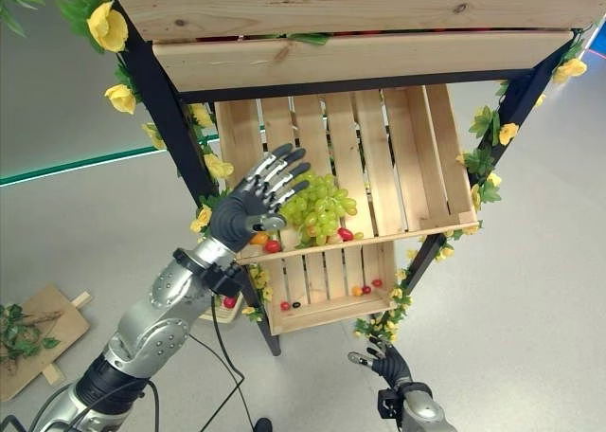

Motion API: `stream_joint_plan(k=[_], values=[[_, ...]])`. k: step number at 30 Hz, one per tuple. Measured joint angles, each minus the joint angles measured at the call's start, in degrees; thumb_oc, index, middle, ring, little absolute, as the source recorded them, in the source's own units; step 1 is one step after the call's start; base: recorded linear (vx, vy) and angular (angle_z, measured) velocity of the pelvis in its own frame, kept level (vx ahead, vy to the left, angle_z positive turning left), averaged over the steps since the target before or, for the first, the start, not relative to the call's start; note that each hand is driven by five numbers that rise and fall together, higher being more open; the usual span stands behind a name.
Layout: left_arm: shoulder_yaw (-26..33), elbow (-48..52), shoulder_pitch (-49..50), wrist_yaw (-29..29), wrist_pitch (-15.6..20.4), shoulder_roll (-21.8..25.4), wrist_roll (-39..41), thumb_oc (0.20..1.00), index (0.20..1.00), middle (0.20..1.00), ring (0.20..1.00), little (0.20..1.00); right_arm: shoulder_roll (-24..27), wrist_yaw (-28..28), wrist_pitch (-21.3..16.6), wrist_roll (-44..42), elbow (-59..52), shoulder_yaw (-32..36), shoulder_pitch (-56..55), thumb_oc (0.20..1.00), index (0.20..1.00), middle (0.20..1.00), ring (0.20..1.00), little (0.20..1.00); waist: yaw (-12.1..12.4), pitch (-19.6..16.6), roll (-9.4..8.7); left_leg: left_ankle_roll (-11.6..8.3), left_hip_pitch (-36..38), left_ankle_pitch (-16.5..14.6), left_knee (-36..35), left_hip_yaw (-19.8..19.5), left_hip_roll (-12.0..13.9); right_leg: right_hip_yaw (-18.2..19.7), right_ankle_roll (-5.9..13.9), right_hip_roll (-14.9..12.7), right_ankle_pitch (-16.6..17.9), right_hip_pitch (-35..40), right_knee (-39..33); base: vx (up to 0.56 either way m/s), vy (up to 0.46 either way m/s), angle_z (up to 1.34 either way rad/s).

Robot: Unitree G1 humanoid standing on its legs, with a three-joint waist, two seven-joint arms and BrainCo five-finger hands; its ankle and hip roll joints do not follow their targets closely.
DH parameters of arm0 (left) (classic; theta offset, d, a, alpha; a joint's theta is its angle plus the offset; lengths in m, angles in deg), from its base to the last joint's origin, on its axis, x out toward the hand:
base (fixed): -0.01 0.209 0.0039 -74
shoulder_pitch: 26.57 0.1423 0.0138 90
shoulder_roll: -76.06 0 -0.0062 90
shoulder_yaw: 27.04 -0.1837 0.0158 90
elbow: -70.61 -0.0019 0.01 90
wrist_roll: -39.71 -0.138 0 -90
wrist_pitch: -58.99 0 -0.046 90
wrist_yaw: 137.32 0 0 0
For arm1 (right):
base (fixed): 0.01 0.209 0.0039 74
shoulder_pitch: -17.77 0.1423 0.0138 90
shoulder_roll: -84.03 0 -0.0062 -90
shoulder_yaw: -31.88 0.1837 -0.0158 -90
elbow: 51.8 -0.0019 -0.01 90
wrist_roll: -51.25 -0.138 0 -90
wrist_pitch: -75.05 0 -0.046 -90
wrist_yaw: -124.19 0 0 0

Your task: Pick up the fruits from the basket on one side to the basket on the other side

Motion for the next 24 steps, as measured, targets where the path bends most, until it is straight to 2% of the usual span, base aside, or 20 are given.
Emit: stream_joint_plan(k=[5, 8, 9, 12, 13, 14, 15, 16, 17, 18, 19, 20, 21, 22, 23, 24], values=[[-1.92, -0.05, 1.25, -0.14, -1.02, -2.55, -0.38, 1.0, 1.0, 1.0, 1.0, 1.0, -0.29, -0.11, 0.01, -0.06, -1.24, 0.16, -0.25, 1.0, 1.0, 1.0, 1.0, 1.0, -0.72, 0.12, -0.8, 0.29, 0.39, -0.52, 0.02, 2.52, 0.01, 2.5, 0.27, -0.35, 0.22, -1.09, 0.02, -0.02, 0.071, -0.27], [-2.27, -1.09, 1.29, -0.46, -1.77, -2.9, -0.95, 1.0, 1.0, 1.0, 1.0, 1.0, -2.62, -0.43, -0.08, -0.13, -3.64, 1.7, -1.73, 1.0, 1.0, 1.0, 1.0, 1.0, -3.27, -0.19, -1.75, 0.98, 0.73, -1.37, 0.08, 5.99, -0.18, 5.66, 1.02, -1.08, 1.05, -2.95, 0.24, -0.02, 0.124, -0.58], [-2.26, -1.12, 1.26, -0.47, -2.02, -3.06, -1.38, 1.0, 1.0, 1.0, 1.0, 1.0, -2.65, -0.45, -0.05, -0.14, -3.85, 1.68, -1.51, 1.0, 1.0, 1.0, 1.0, 1.0, -3.38, -0.34, -1.77, 1.18, 0.68, -1.56, 0.0, 6.3, -0.01, 6.19, 1.15, -1.29, 1.1, -3.16, 0.16, -0.04, 0.076, -0.71], [-2.8, -1.8, 0.84, -0.56, -2.06, -4.06, -2.56, 1.0, 1.0, 1.0, 1.0, 1.0, -2.53, -0.96, 0.01, -0.17, -4.05, 2.51, -3.46, 1.0, 1.0, 1.0, 1.0, 1.0, -6.4, -0.47, -2.73, 1.73, 0.68, -2.24, 0.14, 9.97, -0.72, 8.98, 1.92, -1.96, 1.97, -5.56, 0.28, -0.17, 0.082, -0.68], [-2.59, -2.33, 1.01, -0.38, -1.76, -3.85, -2.59, 1.0, 1.0, 1.0, 1.0, 1.0, -3.01, -1.17, 0.01, -0.15, -4.65, 3.09, -3.57, 1.0, 1.0, 1.0, 1.0, 1.0, -5.94, -0.27, -2.8, 2.2, 0.47, -3.04, 0.86, 13.32, -0.46, 12.05, 2.67, -1.41, 2.64, -8.07, 1.54, -0.22, 0.012, -1.37], [-1.98, -2.72, 1.19, -0.36, -1.71, -2.96, -2.6, 1.0, 1.0, 1.0, 1.0, 1.0, -3.3, -1.26, -0.01, -0.15, -4.94, 2.95, -2.18, 1.0, 1.0, 1.0, 1.0, 1.0, -4.35, -0.01, -2.82, 2.56, 0.99, -3.64, 0.85, 15.19, 0.36, 12.23, 3.1, -1.31, 3.13, -9.67, 2.26, -0.19, -0.066, -2.58], [-0.82, -3.58, 1.45, 0.18, -1.47, -1.67, -2.68, 1.0, 1.0, 1.0, 1.0, 1.0, -4.78, -1.36, -0.24, -0.07, -5.12, 2.97, -0.2, 1.0, 1.0, 1.0, 1.0, 1.0, -2.75, 0.58, -3.06, 3.33, 1.93, -4.65, 2.07, 20.33, 1.99, 7.95, 3.75, -0.61, 6.68, -13.86, 2.38, -0.11, -0.043, -2.64], [-0.47, -4.38, 1.26, 0.39, -1.38, -0.95, -2.83, 1.0, 1.0, 1.0, 1.0, 1.0, -5.56, -1.54, -0.77, -0.05, -5.23, 2.93, 0.8, 1.0, 1.0, 1.0, 1.0, 1.0, -2.61, 0.63, -3.53, 4.33, 1.45, -5.26, 3.41, 21.67, 2.09, 3.27, 3.06, -1.24, 7.02, -14.72, 1.78, -0.22, -0.031, -2.43], [0.14, -7.0, 0.8, 0.67, -1.17, -2.17, -3.15, 1.0, 1.0, 1.0, 1.0, 1.0, -5.7, -1.92, -1.55, 0.11, -5.69, 3.35, 1.51, 1.0, 1.0, 1.0, 1.0, 1.0, -3.73, 1.09, -2.68, 5.88, 0.73, -6.66, 5.15, 23.4, 3.0, -6.37, 1.97, -3.42, 4.75, -15.46, 2.72, -0.13, 0.007, -1.22], [0.43, -7.76, 0.86, 0.92, -1.15, -2.93, -3.2, 1.0, 1.0, 1.0, 1.0, 1.0, -5.64, -2.32, -1.53, 0.25, -6.13, 3.88, 1.14, 1.0, 1.0, 1.0, 1.0, 1.0, -4.35, 1.17, -2.27, 4.23, 1.36, -7.19, 5.5, 25.4, 3.74, -10.69, 1.53, -4.12, 3.71, -16.34, 3.99, -0.11, 0.01, -1.59], [2.13, -8.84, 2.36, 1.03, -0.74, -3.57, -3.59, 1.0, 1.0, 1.0, 1.0, 1.0, -6.33, -2.97, -1.65, 0.88, -5.84, 4.67, 1.35, 1.0, 1.0, 1.0, 1.0, 1.0, -1.61, 1.87, -1.19, 4.45, 3.5, -6.69, 6.11, 37.49, 6.7, -28.85, -2.44, -9.88, 0.14, -18.04, 9.86, -0.01, -0.017, -2.07], [3.56, -9.9, 3.61, 1.37, -0.83, -3.87, -3.99, 1.0, 1.0, 1.0, 1.0, 1.0, -5.81, -3.06, -1.58, 1.54, -6.03, 4.19, 1.25, 1.0, 1.0, 1.0, 1.0, 1.0, 0.21, 2.09, -1.01, 4.09, 4.77, -6.97, 8.2, 40.73, 8.71, -33.85, -2.09, -12.63, 0.0, -17.89, 12.31, 0.0, -0.038, -2.11], [4.66, -10.1, 4.53, 1.39, -0.9, -3.83, -4.38, 1.0, 1.0, 1.0, 1.0, 1.0, -5.28, -3.08, -1.6, 2.04, -6.0, 4.06, 1.33, 1.0, 1.0, 1.0, 1.0, 1.0, 0.61, 2.27, -0.34, 3.25, 6.08, -7.69, 8.35, 41.4, 9.4, -37.11, -1.72, -13.96, 0.23, -17.58, 13.3, 0.0, -0.035, -1.48], [5.58, -9.92, 5.17, 1.53, -0.91, -3.62, -4.43, 1.0, 1.0, 1.0, 1.0, 1.0, -5.04, -3.24, -1.58, 2.51, -6.21, 4.12, 1.13, 1.0, 1.0, 1.0, 1.0, 1.0, 0.65, 2.07, -0.64, 2.27, 7.16, -8.31, 8.77, 42.41, 9.54, -37.93, -1.54, -14.81, 0.45, -17.38, 13.88, 0.12, -0.144, -1.32], [7.91, -9.35, 6.52, 1.66, -0.82, -2.77, -4.59, 1.0, 1.0, 1.0, 1.0, 1.0, -4.76, -3.62, -1.53, 3.01, -7.01, 4.07, 1.16, 1.0, 1.0, 1.0, 1.0, 1.0, 1.88, 1.53, -1.9, 0.57, 8.65, -9.49, 9.76, 43.19, 10.12, -38.89, -1.76, -16.11, 5.35, -17.56, 15.54, 0.16, -0.192, -1.28], [9.27, -9.64, 7.02, 1.79, -0.85, -3.1, -4.75, 1.0, 1.0, 1.0, 1.0, 1.0, -3.41, -3.7, -1.52, 3.09, -7.74, 4.36, 1.38, 1.0, 1.0, 1.0, 1.0, 1.0, 1.85, 1.86, -0.62, -0.65, 9.3, -10.32, 9.9, 41.27, 11.7, -37.85, -1.75, -14.88, 6.82, -18.28, 17.09, 0.16, -0.193, -1.12]])
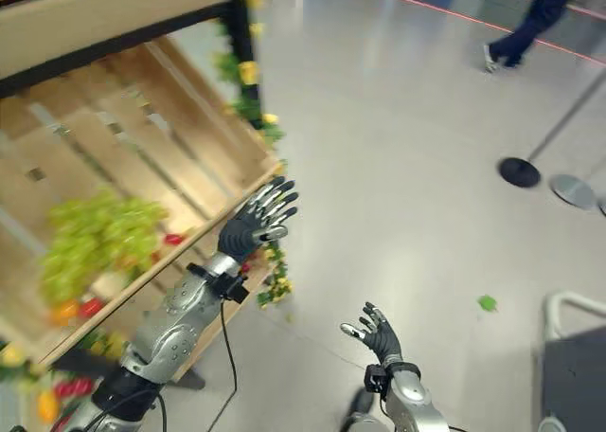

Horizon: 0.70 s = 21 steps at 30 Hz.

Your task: Pick up the fruits from the basket on one side to the basket on the other side

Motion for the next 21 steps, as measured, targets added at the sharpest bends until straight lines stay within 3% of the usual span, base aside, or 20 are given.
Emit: stream_joint_plan(k=[1, 2, 3, 4, 5, 9, 10, 11, 12, 13, 14, 15, 16, 18, 19, 20, 21], values=[[0.92, 0.03, 0.58, -0.01, -0.11, -1.38, -0.06, 1.0, 1.0, 1.0, 1.0, 1.0, 2.43, 0.72, 0.24, -0.78, -3.21, 5.84, -1.58, 1.0, 1.0, 1.0, 1.0, 1.0, -2.69, 0.28, 2.19, 0.02, 0.32, 0.01, 0.73, -2.28, 2.66, 0.82, -0.53, 2.22, -3.81, -1.22, 3.73, 0.05, -0.066, -0.49], [1.04, 0.02, 0.69, -0.02, -0.08, -1.64, -0.05, 1.0, 1.0, 1.0, 1.0, 1.0, 3.41, 0.53, 0.2, -0.84, -3.89, 7.27, -1.31, 1.0, 1.0, 1.0, 1.0, 1.0, -2.75, 0.36, 2.36, 0.36, 0.09, 0.23, 1.65, -2.65, 3.23, 1.34, -0.82, 2.15, -4.7, -1.29, 4.89, 0.11, -0.151, -0.45], [0.75, -0.08, 0.47, -0.14, -0.13, -1.75, -0.06, 1.0, 1.0, 1.0, 1.0, 1.0, 6.99, -0.34, 0.19, -0.94, -4.17, 9.04, -1.49, 1.0, 1.0, 1.0, 1.0, 1.0, -3.92, 0.96, 1.06, -0.6, -0.27, -0.9, 4.34, -3.26, 2.62, 3.41, -1.55, 1.66, -5.99, -1.25, 6.27, 0.13, -0.186, -0.38], [0.64, -0.06, 0.54, -0.05, -0.06, -2.52, -0.05, 1.0, 1.0, 1.0, 1.0, 1.0, 7.99, -0.4, 0.11, -1.02, -4.57, 10.1, -2.24, 1.0, 1.0, 1.0, 1.0, 1.0, -5.18, 0.8, 0.38, -0.5, -0.6, -0.14, 3.49, -4.33, 0.67, 4.16, -0.86, 1.6, -6.75, -1.56, 6.67, 0.18, -0.233, -0.48], [1.15, -0.07, 1.25, 0.02, -0.01, -4.15, -0.06, 1.0, 1.0, 1.0, 1.0, 1.0, 8.14, -1.01, -0.51, -0.99, -7.14, 13.85, -3.69, 1.0, 1.0, 1.0, 1.0, 1.0, -5.73, 0.67, 1.37, -0.01, -0.31, -0.08, 2.88, -1.86, 0.25, 4.84, -0.78, 2.0, -7.41, -1.5, 7.11, 0.12, -0.107, -0.46], [2.94, 0.09, 2.19, 0.78, 0.09, -4.3, -0.06, 1.0, 1.0, 1.0, 1.0, 1.0, 8.14, -1.33, -1.62, 1.42, -7.31, 9.53, -3.34, 1.0, 1.0, 1.0, 1.0, 1.0, -7.76, 0.72, 2.06, -0.27, 0.7, 0.25, 5.89, -4.31, 0.96, 8.2, -1.46, 3.68, -8.86, -3.94, 9.07, 0.15, -0.174, -0.59], [3.19, 0.09, 2.89, 1.06, 0.2, -4.53, -0.07, 1.0, 1.0, 1.0, 1.0, 1.0, 7.84, -1.28, -1.59, 1.68, -7.31, 8.32, -3.36, 1.0, 1.0, 1.0, 1.0, 1.0, -7.85, 0.85, 2.31, -1.09, 1.04, 0.77, 7.73, -5.0, 0.81, 7.94, -1.91, 4.23, -9.42, -4.67, 10.41, 0.11, -0.217, -1.16], [4.57, -0.13, 4.78, 1.26, 1.02, -4.75, -0.06, 1.0, 1.0, 1.0, 1.0, 1.0, 7.03, -1.03, -1.61, 1.71, -7.13, 6.74, -2.78, 1.0, 1.0, 1.0, 1.0, 1.0, -5.73, 1.02, 2.27, -1.29, 0.91, 0.9, 12.45, -7.25, 0.71, 7.97, -4.02, 5.65, -11.29, -5.88, 13.22, 0.13, -0.141, -2.02], [6.99, -2.24, 7.17, 2.14, 1.45, -5.7, -0.08, 1.0, 1.0, 1.0, 1.0, 1.0, 5.79, -1.02, -1.83, 1.73, -6.9, 5.79, -1.79, 1.0, 1.0, 1.0, 1.0, 1.0, -3.21, 1.08, 2.77, -4.38, -2.24, 1.72, 22.48, -14.52, 1.35, 9.31, -7.23, 7.37, -12.27, -4.45, 9.92, 0.16, -0.087, -1.95], [7.58, -1.68, 8.71, 2.78, 1.34, -6.28, -0.11, 1.0, 1.0, 1.0, 1.0, 1.0, 5.65, -1.04, -1.77, 1.72, -6.88, 5.2, -1.62, 1.0, 1.0, 1.0, 1.0, 1.0, -4.63, 1.08, 2.8, -4.91, -4.09, -0.67, 23.65, -20.08, -1.6, 11.68, -7.36, 9.05, -11.87, -3.99, 8.02, 0.32, -0.181, -2.18], [7.4, -1.58, 10.96, 2.79, 2.16, -7.12, -0.1, 1.0, 1.0, 1.0, 1.0, 1.0, 6.09, -0.76, -1.87, 1.68, -6.99, 4.57, -1.13, 1.0, 1.0, 1.0, 1.0, 1.0, -2.61, 1.33, 2.58, -6.17, -5.84, -3.07, 23.43, -27.83, -8.03, 15.78, -6.79, 10.35, -10.66, -3.31, 5.31, 0.15, -0.098, -1.36], [7.36, -1.63, 11.72, 2.76, 2.16, -7.44, -0.1, 1.0, 1.0, 1.0, 1.0, 1.0, 6.34, -0.52, -1.88, 1.64, -7.04, 4.61, -1.09, 1.0, 1.0, 1.0, 1.0, 1.0, -2.58, 1.2, 3.03, -5.83, -7.21, -4.11, 24.17, -29.04, -9.17, 16.71, -6.82, 11.09, -10.27, -2.73, 4.3, 0.24, -0.136, -2.06], [7.78, -2.05, 12.69, 2.76, 2.49, -8.95, -0.08, 1.0, 1.0, 1.0, 1.0, 1.0, 6.8, 0.02, -1.88, 1.54, -7.14, 4.99, -1.68, 1.0, 1.0, 1.0, 1.0, 1.0, -1.36, 0.9, 3.91, -3.41, -8.92, -4.54, 24.52, -32.46, -11.2, 18.98, -6.53, 13.02, -9.21, -1.66, 3.78, 0.08, -0.038, -1.4], [7.51, -2.37, 13.17, 2.71, 2.56, -9.13, -0.04, 1.0, 1.0, 1.0, 1.0, 1.0, 6.23, 0.43, -1.96, 1.36, -7.99, 5.08, -5.39, 1.0, 1.0, 1.0, 1.0, 1.0, -2.47, -0.88, 2.57, -2.34, -8.59, -3.13, 25.13, -36.41, -12.18, 21.02, -5.51, 14.27, -10.88, -1.2, 3.38, 0.2, -0.03, -0.62], [7.38, -2.32, 12.71, 2.7, 2.59, -9.24, -0.04, 1.0, 1.0, 1.0, 1.0, 1.0, 6.14, 0.43, -1.92, 1.27, -8.06, 5.48, -5.95, 1.0, 1.0, 1.0, 1.0, 1.0, -2.81, -0.53, 2.06, -1.94, -9.35, -2.86, 26.34, -37.12, -12.58, 21.33, -6.15, 14.64, -10.89, -1.07, 2.91, 0.3, -0.023, 0.1], [7.41, -2.73, 12.56, 2.81, 2.58, -9.7, -0.01, 1.0, 1.0, 1.0, 1.0, 1.0, 5.7, 0.33, -1.74, 0.97, -7.88, 6.3, -6.06, 1.0, 1.0, 1.0, 1.0, 1.0, -3.03, 0.05, 1.02, -0.63, -10.91, -5.85, 25.79, -38.52, -13.74, 25.7, -8.31, 15.73, -10.2, -1.02, 1.82, 0.21, -0.006, 0.05], [7.39, -2.89, 12.76, 3.0, 2.52, -9.82, -0.02, 1.0, 1.0, 1.0, 1.0, 1.0, 5.47, 0.32, -1.76, 0.89, -7.9, 6.75, -5.87, 1.0, 1.0, 1.0, 1.0, 1.0, -3.09, 0.31, 0.69, 0.01, -11.86, -6.54, 23.87, -38.76, -14.83, 27.44, -8.31, 16.06, -9.86, -0.77, 1.23, 0.22, -0.008, 0.02]])
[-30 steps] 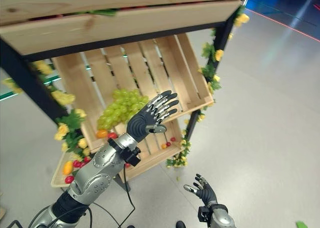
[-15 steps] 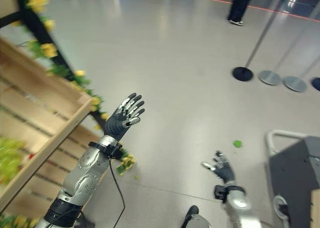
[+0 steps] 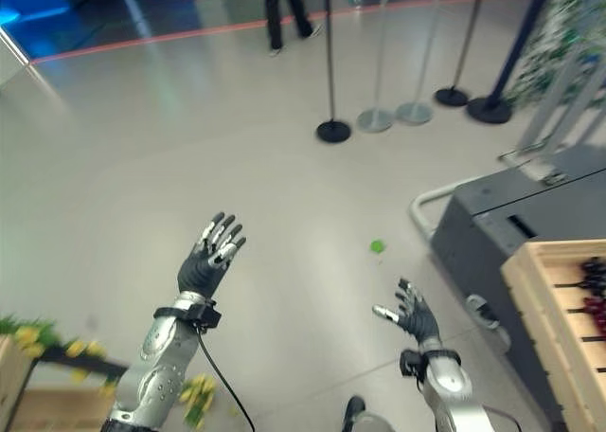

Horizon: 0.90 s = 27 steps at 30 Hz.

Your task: Pick up the fruits from the basket on one side to the basket on the other side

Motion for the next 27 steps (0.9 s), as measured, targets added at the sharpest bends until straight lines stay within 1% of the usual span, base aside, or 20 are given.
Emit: stream_joint_plan(k=[1, 2, 3, 4, 5, 6, 8, 10, 11, 12, 13, 14, 15, 17, 21, 23, 24, 25, 26, 27], values=[[0.01, -0.3, 0.13, 0.05, -0.02, -0.15, 0.0, 1.0, 1.0, 1.0, 1.0, 1.0, -0.34, -0.04, -0.01, -0.2, 0.04, 0.54, 0.18, 1.0, 1.0, 1.0, 1.0, 1.0, 0.14, 0.23, -0.41, 1.0, -0.59, -0.46, -2.57, -0.34, -1.2, 1.96, 0.17, 0.1, 0.29, 0.32, -0.54, 0.13, 0.016, -0.06], [0.24, -0.5, 0.53, 0.36, -0.01, -0.32, -0.01, 1.0, 1.0, 1.0, 1.0, 1.0, -0.58, -0.1, -0.1, -0.46, 0.0, 1.19, 0.71, 1.0, 1.0, 1.0, 1.0, 1.0, 0.57, 0.75, -1.01, 2.08, -1.46, -0.54, -7.76, -1.65, -3.76, 4.95, 0.84, -0.16, 0.79, 1.23, -1.53, 0.2, 0.031, -0.36], [0.32, -0.5, 0.95, 0.71, 0.07, -0.39, -0.02, 1.0, 1.0, 1.0, 1.0, 1.0, -0.15, -0.14, -0.2, -0.5, -0.12, 1.24, 1.14, 1.0, 1.0, 1.0, 1.0, 1.0, 1.75, 1.54, -0.96, 3.93, -3.35, 0.74, -11.57, -2.2, -5.42, 8.74, 1.58, 0.36, 1.35, 2.65, -3.02, 0.25, 0.053, -0.46], [0.46, -0.55, 1.16, 0.82, 0.08, -0.38, -0.02, 1.0, 1.0, 1.0, 1.0, 1.0, -0.18, -0.15, -0.21, -0.5, -0.12, 1.2, 1.51, 1.0, 1.0, 1.0, 1.0, 1.0, 2.02, 1.83, -0.85, 4.55, -4.56, 1.29, -12.47, -2.7, -5.69, 10.02, 2.04, 0.77, 1.57, 3.48, -3.94, 0.26, 0.068, -0.79], [1.12, -1.26, 1.58, 0.91, 0.15, -0.46, -0.09, 1.0, 1.0, 1.0, 1.0, 1.0, -0.14, -0.19, -0.26, -0.51, -0.09, 0.98, 2.41, 1.0, 1.0, 1.0, 1.0, 1.0, 3.25, 2.19, -0.17, 5.58, -5.78, 2.93, -16.59, -7.14, -5.85, 14.76, 2.71, 2.29, 2.26, 5.33, -5.98, 0.21, 0.077, -1.03], [1.88, -1.65, 1.97, 1.16, 0.25, -0.44, -0.11, 1.0, 1.0, 1.0, 1.0, 1.0, 0.21, -0.31, -0.4, -0.5, 0.01, 0.99, 3.32, 1.0, 1.0, 1.0, 1.0, 1.0, 4.65, 2.76, 1.23, 4.48, -7.12, 4.65, -19.03, -9.99, -4.09, 17.26, 3.14, 3.66, 2.6, 6.3, -7.06, 0.23, 0.092, -1.27], [2.34, -1.97, 2.33, 1.56, 0.29, -0.44, -0.16, 1.0, 1.0, 1.0, 1.0, 1.0, 0.79, -0.55, -0.54, -0.5, 0.66, 1.09, 4.31, 1.0, 1.0, 1.0, 1.0, 1.0, 4.82, 3.49, 3.36, 3.71, -8.16, 6.17, -20.16, -12.68, -1.48, 18.43, 3.77, 4.86, 2.31, 7.27, -7.7, 0.2, 0.113, -0.99], [2.59, -2.59, 2.23, 1.9, 0.44, -0.43, -0.51, 1.0, 1.0, 1.0, 1.0, 1.0, 1.08, -1.0, -0.58, -0.5, 1.19, 1.24, 4.51, 1.0, 1.0, 1.0, 1.0, 1.0, 4.75, 4.1, 4.6, 1.76, -8.66, 7.42, -20.5, -13.66, 0.05, 19.71, 5.82, 4.37, 0.92, 7.43, -7.08, 0.24, 0.188, -0.89], [2.67, -3.24, 2.12, 2.1, 0.56, -0.44, -1.53, 1.0, 1.0, 1.0, 1.0, 1.0, 1.04, -1.27, -0.58, -0.49, 1.23, 1.25, 4.4, 1.0, 1.0, 1.0, 1.0, 1.0, 4.79, 4.31, 4.4, 1.91, -8.52, 8.21, -19.76, -13.36, -0.97, 20.82, 6.25, 3.64, 0.64, 7.57, -7.23, 0.26, 0.252, -1.06], [2.98, -4.22, 2.17, 2.59, 0.7, -0.51, -2.58, 1.0, 1.0, 1.0, 1.0, 1.0, 1.06, -1.54, -0.59, -0.49, 1.07, 1.24, 4.16, 1.0, 1.0, 1.0, 1.0, 1.0, 4.93, 4.85, 3.79, 3.09, -7.95, 9.61, -19.27, -12.07, -2.77, 21.92, 7.92, 2.36, -0.07, 7.92, -7.67, 0.19, 0.193, -0.93], [2.91, -4.23, 2.14, 2.74, 0.74, -0.46, -2.96, 1.0, 1.0, 1.0, 1.0, 1.0, 0.76, -1.63, -0.59, -0.47, 0.79, 1.52, 3.71, 1.0, 1.0, 1.0, 1.0, 1.0, 4.54, 5.04, 3.64, 4.67, -7.87, 11.37, -18.66, -10.67, -2.78, 21.25, 8.47, 1.98, -0.96, 8.43, -6.85, 0.24, 0.268, -0.87], [2.95, -4.3, 2.13, 2.81, 0.76, -0.15, -4.04, 1.0, 1.0, 1.0, 1.0, 1.0, -0.36, -1.78, -0.58, -0.45, 0.89, 1.61, 2.95, 1.0, 1.0, 1.0, 1.0, 1.0, 4.79, 5.2, 2.52, 5.56, -7.49, 11.7, -17.85, -9.39, -3.77, 20.99, 8.41, 1.22, -2.18, 9.38, -5.46, 0.17, 0.196, -0.54], [3.1, -4.44, 2.12, 3.11, 0.82, 0.6, -4.71, 1.0, 1.0, 1.0, 1.0, 1.0, -1.83, -1.77, -0.58, -0.43, 0.74, 1.49, 1.6, 1.0, 1.0, 1.0, 1.0, 1.0, 4.97, 4.64, 0.63, 6.48, -6.32, 11.79, -18.9, -7.84, -5.14, 20.21, 9.87, -0.17, -3.73, 11.0, -5.45, 0.16, 0.197, -0.46], [3.91, -4.58, 1.98, 3.31, 1.14, 1.32, -5.23, 1.0, 1.0, 1.0, 1.0, 1.0, -2.34, -1.69, -0.51, -0.45, 0.86, 1.49, 2.96, 1.0, 1.0, 1.0, 1.0, 1.0, 6.25, 5.36, -0.05, 8.47, -5.74, 11.72, -18.83, -4.69, -5.52, 19.01, 10.51, -1.36, -3.97, 10.79, -4.36, 0.17, 0.186, -0.66], [3.99, -5.87, 1.74, 3.73, 1.12, 2.45, -7.97, 1.0, 1.0, 1.0, 1.0, 1.0, -2.4, -1.72, -0.44, -0.45, 0.33, 2.07, 3.33, 1.0, 1.0, 1.0, 1.0, 1.0, 5.33, 5.47, -0.87, 10.07, -4.28, 10.09, -19.02, -2.59, -5.79, 18.28, 12.15, -1.71, -3.42, 9.41, -1.56, 0.1, 0.172, -0.5], [4.28, -5.73, 2.36, 4.18, 1.27, 3.81, -9.12, 1.0, 1.0, 1.0, 1.0, 1.0, -3.5, -1.69, -0.38, -0.44, 0.15, 2.53, 4.12, 1.0, 1.0, 1.0, 1.0, 1.0, 5.41, 5.78, -1.71, 10.47, -3.37, 10.21, -20.29, 0.11, -4.23, 17.16, 14.33, -1.38, -2.78, 6.43, 2.52, 0.02, 0.154, -0.54], [4.24, -5.98, 2.41, 4.67, 1.05, 4.71, -9.12, 1.0, 1.0, 1.0, 1.0, 1.0, -4.03, -1.81, -0.38, -0.41, 0.17, 2.66, 4.34, 1.0, 1.0, 1.0, 1.0, 1.0, 5.69, 5.92, -1.92, 10.51, -3.37, 10.06, -20.57, 2.03, -2.91, 14.8, 15.49, -1.49, -1.54, 4.57, 3.35, 0.02, 0.054, -0.91], [4.37, -6.16, 2.44, 5.01, 0.91, 5.18, -9.13, 1.0, 1.0, 1.0, 1.0, 1.0, -4.33, -1.87, -0.38, -0.39, 0.09, 2.52, 4.98, 1.0, 1.0, 1.0, 1.0, 1.0, 6.49, 5.91, -2.02, 10.56, -2.88, 10.11, -21.48, 4.37, -1.95, 9.34, 15.75, -3.05, -0.96, 3.1, 4.55, 0.02, 0.022, -0.98], [4.4, -6.11, 1.78, 5.29, 0.83, 5.08, -9.14, 1.0, 1.0, 1.0, 1.0, 1.0, -4.18, -2.14, -0.39, -0.32, -0.28, 2.57, 5.49, 1.0, 1.0, 1.0, 1.0, 1.0, 5.2, 5.98, -1.86, 10.58, -2.2, 10.1, -21.92, 5.41, -1.13, 4.94, 15.96, -6.77, -1.05, 3.16, 4.9, 0.02, 0.021, -0.77], [4.42, -6.1, 1.58, 5.3, 0.93, 5.17, -9.18, 1.0, 1.0, 1.0, 1.0, 1.0, -4.35, -2.32, -0.34, -0.31, -0.18, 2.4, 5.46, 1.0, 1.0, 1.0, 1.0, 1.0, 4.69, 5.97, -1.85, 10.55, -1.62, 10.23, -23.05, 9.52, 0.45, -0.35, 15.31, -9.71, -1.18, 3.73, 4.5, 0.02, 0.025, -0.49]])
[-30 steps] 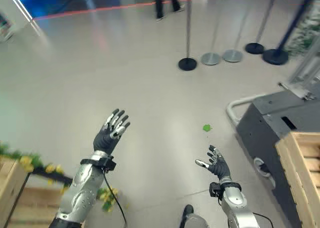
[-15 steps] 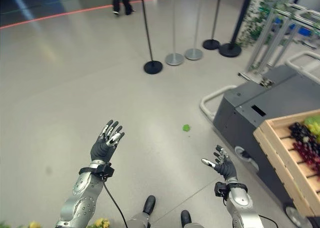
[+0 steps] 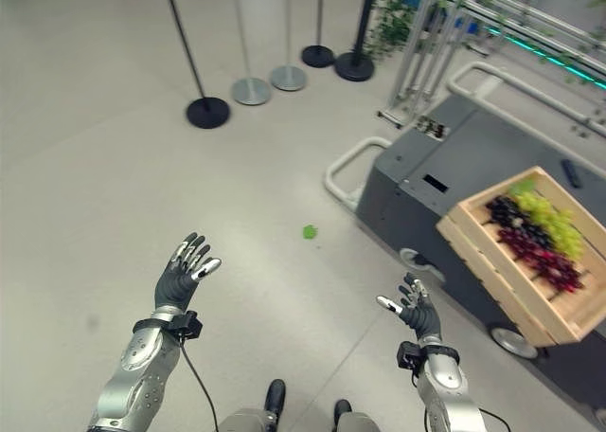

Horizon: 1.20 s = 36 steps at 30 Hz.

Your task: Pick up the fruits from the basket on one side to the basket on the other side

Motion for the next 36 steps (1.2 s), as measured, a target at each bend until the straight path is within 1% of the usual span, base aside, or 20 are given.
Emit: stream_joint_plan(k=[1, 3, 5, 6, 7, 8, 9, 11, 13, 17, 18, 22, 24, 26, 28, 29, 31, 33, 34, 36], values=[[0.1, 0.03, 0.05, -0.01, 0.02, 0.15, -0.01, 1.0, 1.0, 1.0, 1.0, 1.0, -0.15, -0.09, 0.02, 0.0, 0.01, -0.19, 0.12, 1.0, 1.0, 1.0, 1.0, 1.0, 0.48, -0.01, 0.15, -0.24, 0.62, 0.15, -0.91, 2.84, 0.75, -5.29, -0.18, -2.23, 0.13, 0.42, -1.07, 0.04, 0.032, -0.9], [1.6, -0.3, -0.04, 0.36, 0.12, 0.91, -0.66, 1.0, 1.0, 1.0, 1.0, 1.0, -0.1, -0.26, 0.15, 1.03, -0.01, -0.8, 0.57, 1.0, 1.0, 1.0, 1.0, 1.0, 1.59, -0.6, -1.3, -1.93, 0.99, 0.88, -3.89, 6.31, 2.33, -4.62, 2.05, -3.59, 2.08, -1.17, -8.83, 0.06, 0.043, -1.05], [1.57, -0.79, -0.11, 0.62, -0.09, 1.34, -1.23, 1.0, 1.0, 1.0, 1.0, 1.0, 0.03, -0.64, 0.15, 1.05, 0.01, -0.71, 0.69, 1.0, 1.0, 1.0, 1.0, 1.0, 1.08, -0.97, -2.2, -2.67, 1.13, 1.57, -4.98, 5.61, 2.07, -2.52, 2.38, -2.62, 3.44, -1.18, -13.26, 0.09, -0.011, -0.39], [1.5, -0.99, -0.04, 0.72, -0.02, 1.25, -1.65, 1.0, 1.0, 1.0, 1.0, 1.0, 0.07, -0.96, 0.14, 1.03, 0.39, -0.8, 0.35, 1.0, 1.0, 1.0, 1.0, 1.0, 1.23, -1.26, -3.31, -3.67, 1.61, 1.51, -5.38, 5.32, 1.19, -1.98, 1.36, -2.24, 4.91, -1.25, -16.34, 0.13, -0.044, -0.23], [1.51, -1.47, -0.05, 0.85, -0.04, 1.06, -1.73, 1.0, 1.0, 1.0, 1.0, 1.0, -0.01, -1.03, 0.13, 1.03, 0.99, -0.78, 0.37, 1.0, 1.0, 1.0, 1.0, 1.0, 0.97, -1.36, -4.2, -4.49, 1.86, 1.16, -5.15, 4.43, -0.23, -1.18, -0.55, -1.94, 9.53, -0.23, -18.77, 0.11, -0.046, -0.01], [1.34, -1.73, -0.03, 0.99, -0.03, 0.62, -1.8, 1.0, 1.0, 1.0, 1.0, 1.0, 0.17, -1.22, 0.12, 1.03, 1.63, -0.75, 0.2, 1.0, 1.0, 1.0, 1.0, 1.0, -0.4, -1.33, -4.12, -5.04, 1.95, 0.78, -5.1, 3.71, -0.39, -0.9, -0.49, -2.03, 12.31, -0.23, -18.7, 0.16, -0.075, 0.09], [0.9, -2.11, 0.76, 1.27, 0.14, -0.77, -2.04, 1.0, 1.0, 1.0, 1.0, 1.0, 0.47, -1.78, 0.24, 1.03, 3.52, -0.52, 0.11, 1.0, 1.0, 1.0, 1.0, 1.0, -0.86, -1.22, -2.02, -6.24, 2.28, 0.47, -5.47, 3.17, 0.97, -1.13, -1.01, 0.05, 11.97, -0.68, -18.74, 0.15, -0.107, -0.13], [0.9, -2.4, 2.09, 1.61, 0.12, -1.78, -2.02, 1.0, 1.0, 1.0, 1.0, 1.0, 0.46, -1.75, 0.29, 1.04, 3.78, -0.96, 0.61, 1.0, 1.0, 1.0, 1.0, 1.0, -0.24, -0.73, -0.53, -7.88, 3.28, 0.25, -6.34, 3.27, 3.29, -1.6, -2.73, 2.48, 13.0, -0.49, -20.08, 0.18, -0.141, -0.57], [0.53, -2.51, 2.04, 1.63, -0.11, -3.28, -2.0, 1.0, 1.0, 1.0, 1.0, 1.0, 0.8, -1.78, 0.29, 1.03, 3.7, -0.76, 0.77, 1.0, 1.0, 1.0, 1.0, 1.0, -1.29, -0.28, 0.26, -8.53, 4.1, -0.1, -6.22, 2.97, 5.05, -0.96, -4.02, 4.52, 12.67, -0.07, -20.15, 0.17, -0.124, -0.39], [-0.38, -3.91, 1.22, 1.27, -0.12, -5.27, -1.62, 1.0, 1.0, 1.0, 1.0, 1.0, 3.31, -1.58, 0.23, 1.05, 2.73, -0.14, 0.1, 1.0, 1.0, 1.0, 1.0, 1.0, -3.75, 0.34, 1.38, -9.88, 6.17, -1.04, -3.18, 2.36, 5.44, -2.45, -4.23, 4.57, 10.07, 2.62, -18.69, 0.29, -0.212, -0.09], [-0.3, -3.85, 1.27, 1.09, -0.08, -5.25, -1.62, 1.0, 1.0, 1.0, 1.0, 1.0, 3.52, -1.44, 0.23, 1.04, 2.36, 0.03, -0.14, 1.0, 1.0, 1.0, 1.0, 1.0, -3.7, 0.34, 1.41, -9.94, 6.23, -1.14, -2.49, 1.91, 5.24, -2.43, -4.27, 4.35, 9.94, 3.02, -18.65, 0.2, -0.163, 0.05], [-0.21, -4.11, 2.21, 0.84, -0.06, -5.29, -1.59, 1.0, 1.0, 1.0, 1.0, 1.0, 5.87, 0.29, 0.21, 1.07, 0.94, 0.13, -0.72, 1.0, 1.0, 1.0, 1.0, 1.0, -3.43, 0.53, 4.47, -10.7, 6.69, -1.84, -0.16, 0.77, 5.4, -0.82, -4.28, 4.74, 8.25, 2.9, -17.52, 0.22, -0.163, -0.2], [0.29, -4.4, 2.59, 0.64, -0.08, -5.39, -1.5, 1.0, 1.0, 1.0, 1.0, 1.0, 5.9, 0.97, 0.3, 1.08, 0.97, -0.36, 0.35, 1.0, 1.0, 1.0, 1.0, 1.0, -3.26, 0.6, 4.71, -11.28, 5.64, -2.14, 3.21, -1.61, 5.27, -0.07, -4.39, 4.73, 7.34, 2.36, -16.64, 0.16, -0.142, -0.28], [1.94, -4.58, 3.88, 0.49, -0.04, -5.62, -0.81, 1.0, 1.0, 1.0, 1.0, 1.0, 5.9, 1.72, 0.2, 1.07, 0.37, -1.13, 0.99, 1.0, 1.0, 1.0, 1.0, 1.0, -2.74, 0.35, 4.55, -13.74, 1.42, -2.85, 15.73, -5.62, 4.77, 0.82, -5.89, 4.81, 4.21, 1.67, -12.29, 0.19, -0.254, -0.3], [1.9, -4.92, 3.44, 0.46, 0.01, -6.45, 0.2, 1.0, 1.0, 1.0, 1.0, 1.0, 6.57, 1.66, 0.2, 1.07, 0.04, -0.57, 0.68, 1.0, 1.0, 1.0, 1.0, 1.0, -2.23, 1.0, 4.0, -16.26, -6.49, -1.39, 29.03, -7.72, 2.63, 1.56, -7.11, 4.29, 3.72, 2.86, -12.35, 0.18, -0.136, -0.18], [1.72, -5.0, 4.29, 0.41, 0.03, -7.55, 0.38, 1.0, 1.0, 1.0, 1.0, 1.0, 7.11, 1.54, 0.24, 1.09, -0.25, -0.32, 0.6, 1.0, 1.0, 1.0, 1.0, 1.0, -1.29, 1.16, 3.82, -15.2, -7.75, -3.25, 28.03, -9.63, -2.48, 2.81, -7.34, 3.12, 3.91, 3.56, -12.96, 0.15, -0.035, -0.33], [1.71, -5.0, 5.1, 0.42, -0.01, -7.98, 0.61, 1.0, 1.0, 1.0, 1.0, 1.0, 7.04, 1.52, 0.28, 1.15, -0.36, -0.42, 0.67, 1.0, 1.0, 1.0, 1.0, 1.0, -1.44, 1.18, 4.29, -10.86, -9.31, -2.19, 22.21, -9.23, -5.69, 2.8, -7.3, 3.36, 3.48, 4.57, -13.33, 0.23, 0.003, -0.44], [1.88, -5.05, 5.18, 0.46, 0.02, -7.65, 0.68, 1.0, 1.0, 1.0, 1.0, 1.0, 6.86, 1.51, 0.28, 1.2, -0.51, -1.2, 0.75, 1.0, 1.0, 1.0, 1.0, 1.0, -1.19, 1.18, 4.55, -8.72, -9.48, -1.09, 17.34, -9.2, -5.03, 2.53, -6.95, 3.88, 3.11, 5.46, -13.42, 0.21, 0.039, -0.6], [1.86, -5.04, 5.29, 0.48, 0.02, -7.66, 0.68, 1.0, 1.0, 1.0, 1.0, 1.0, 6.95, 1.53, 0.28, 1.22, -0.72, -1.35, 0.31, 1.0, 1.0, 1.0, 1.0, 1.0, -1.11, 1.04, 4.94, -8.44, -8.95, 1.12, 14.59, -9.1, -4.4, 2.44, -5.99, 4.3, 3.41, 5.52, -12.83, 0.32, 0.088, -0.69], [1.74, -6.39, 4.28, 0.55, 0.14, -7.75, 0.69, 1.0, 1.0, 1.0, 1.0, 1.0, 6.97, 0.6, 0.25, 1.24, -0.17, -1.5, 0.21, 1.0, 1.0, 1.0, 1.0, 1.0, -1.09, 1.49, 4.97, -8.0, -10.44, 2.09, 8.74, -11.9, -1.2, 2.49, -5.05, 4.28, 2.84, 6.68, -14.5, 0.28, 0.065, -0.45]])
